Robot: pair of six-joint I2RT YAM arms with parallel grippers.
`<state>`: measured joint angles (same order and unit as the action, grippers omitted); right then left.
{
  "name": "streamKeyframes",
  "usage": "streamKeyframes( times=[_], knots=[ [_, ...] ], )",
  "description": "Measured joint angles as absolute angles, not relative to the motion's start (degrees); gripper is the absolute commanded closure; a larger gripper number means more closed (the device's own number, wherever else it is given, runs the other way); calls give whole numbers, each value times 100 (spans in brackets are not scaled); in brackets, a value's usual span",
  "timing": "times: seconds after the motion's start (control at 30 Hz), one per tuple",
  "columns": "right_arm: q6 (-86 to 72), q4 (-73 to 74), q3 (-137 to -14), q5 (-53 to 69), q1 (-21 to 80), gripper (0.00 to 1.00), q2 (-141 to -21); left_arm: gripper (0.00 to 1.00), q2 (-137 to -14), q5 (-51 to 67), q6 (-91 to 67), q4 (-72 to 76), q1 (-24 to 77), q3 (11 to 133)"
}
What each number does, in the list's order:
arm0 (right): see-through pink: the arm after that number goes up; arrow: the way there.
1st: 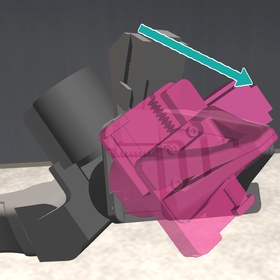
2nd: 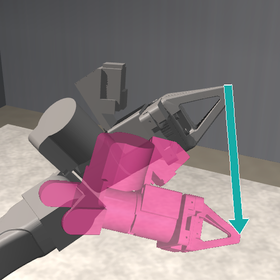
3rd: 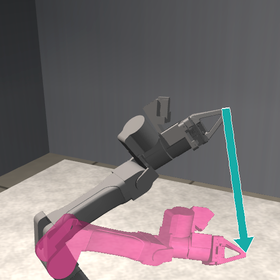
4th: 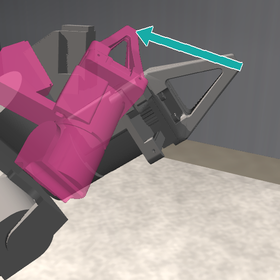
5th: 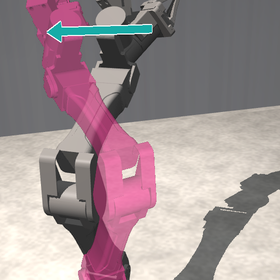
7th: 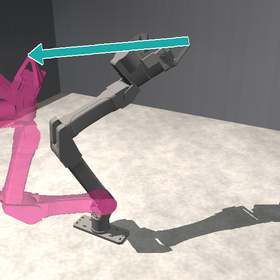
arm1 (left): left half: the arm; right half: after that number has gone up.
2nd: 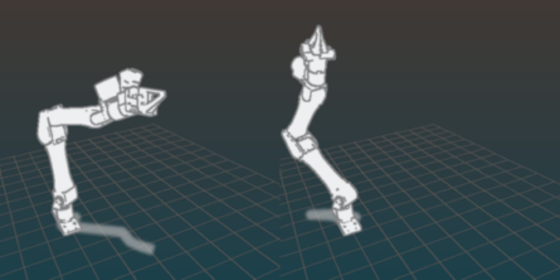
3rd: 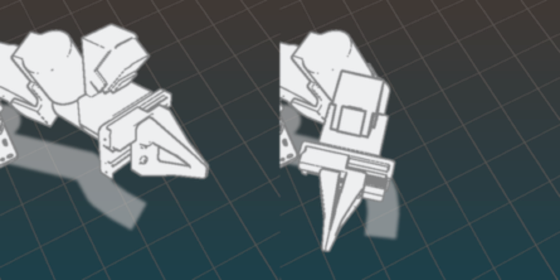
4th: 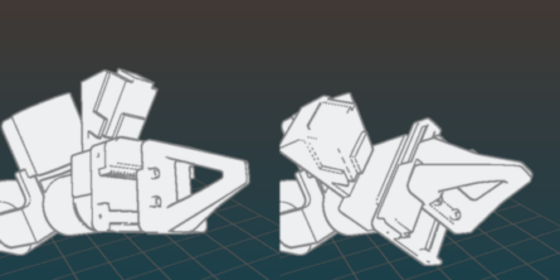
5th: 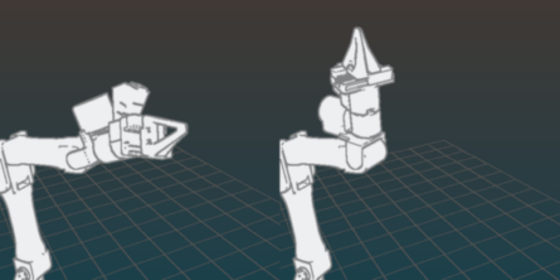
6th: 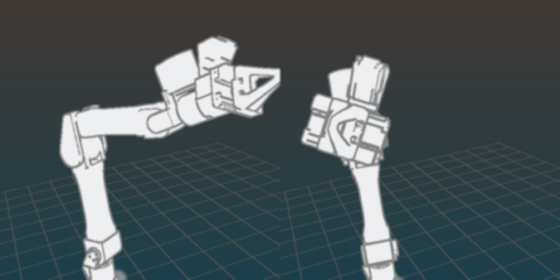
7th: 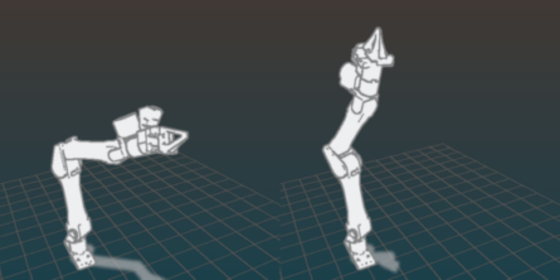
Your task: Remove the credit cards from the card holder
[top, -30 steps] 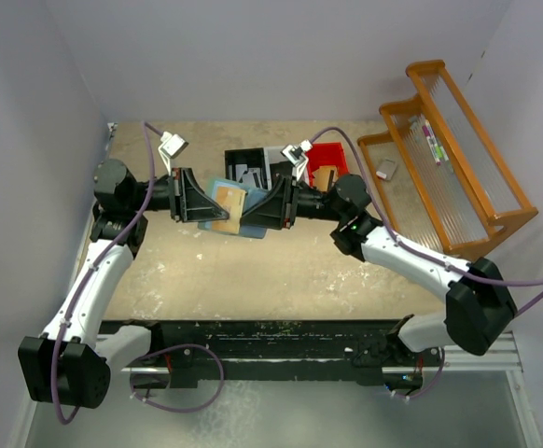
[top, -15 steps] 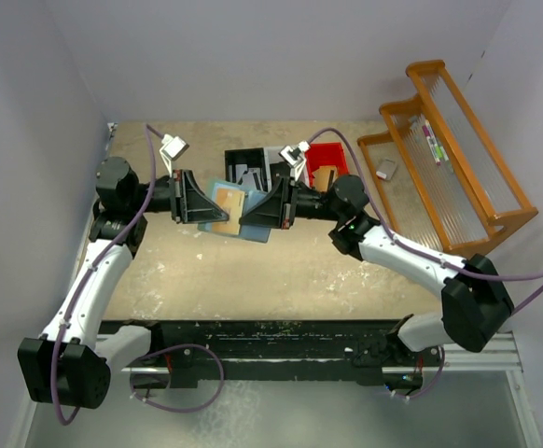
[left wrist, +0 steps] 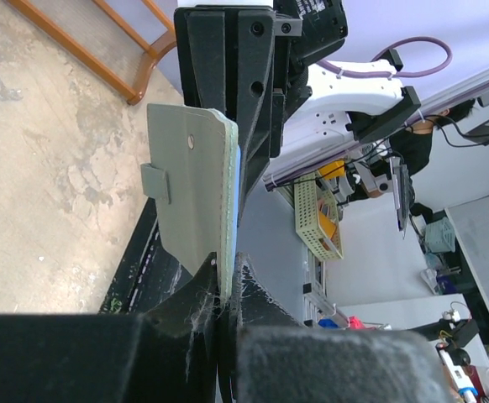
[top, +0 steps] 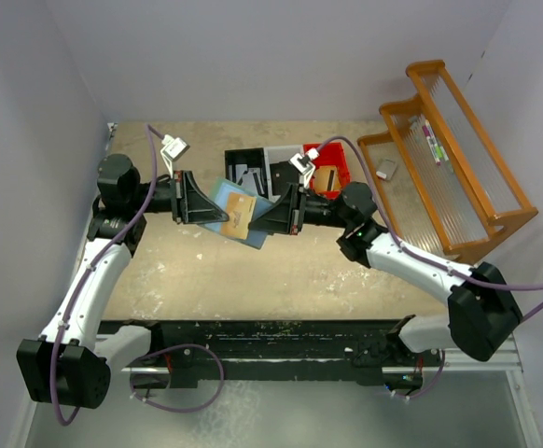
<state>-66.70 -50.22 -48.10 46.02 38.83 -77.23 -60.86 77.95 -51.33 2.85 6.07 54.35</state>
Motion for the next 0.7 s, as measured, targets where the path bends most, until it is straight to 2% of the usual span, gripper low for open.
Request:
streamKeyframes(
  times=[0.03,0.13,0.17,0.23,0.43,0.5,0.53,0.63,0.7],
  knots=[
    [-6670,-5030,-4810,4600,3883,98,-7723,100,-6084,7791,-5133,281,607,5435],
    [-6707,-5103,-4810,4593,3881,76,-7752,100,-6084,7769,-5131,261,607,5439],
    [-6748,-5177,-4810,4584,3883,72,-7773,100,-6084,7771,-5131,246,607,5448],
    [-6825,-5339,-4810,4580,3883,69,-7837,100,-6084,7771,-5131,242,607,5454],
    [-7041,-5714,-4827,4582,3883,67,-8051,100,-6084,7745,-5124,237,607,5454],
    [-7111,-5822,-4829,4582,3883,71,-8114,100,-6084,7725,-5116,231,607,5454],
    [-7148,-5872,-4829,4582,3883,76,-8138,100,-6084,7712,-5089,211,607,5454],
    [-7220,-5986,-4834,4580,3883,100,-8152,100,-6086,7688,-4980,108,607,5463],
    [-7240,-6016,-4858,4574,3883,100,-8158,100,-6088,7666,-4873,-5,607,5492]
  ],
)
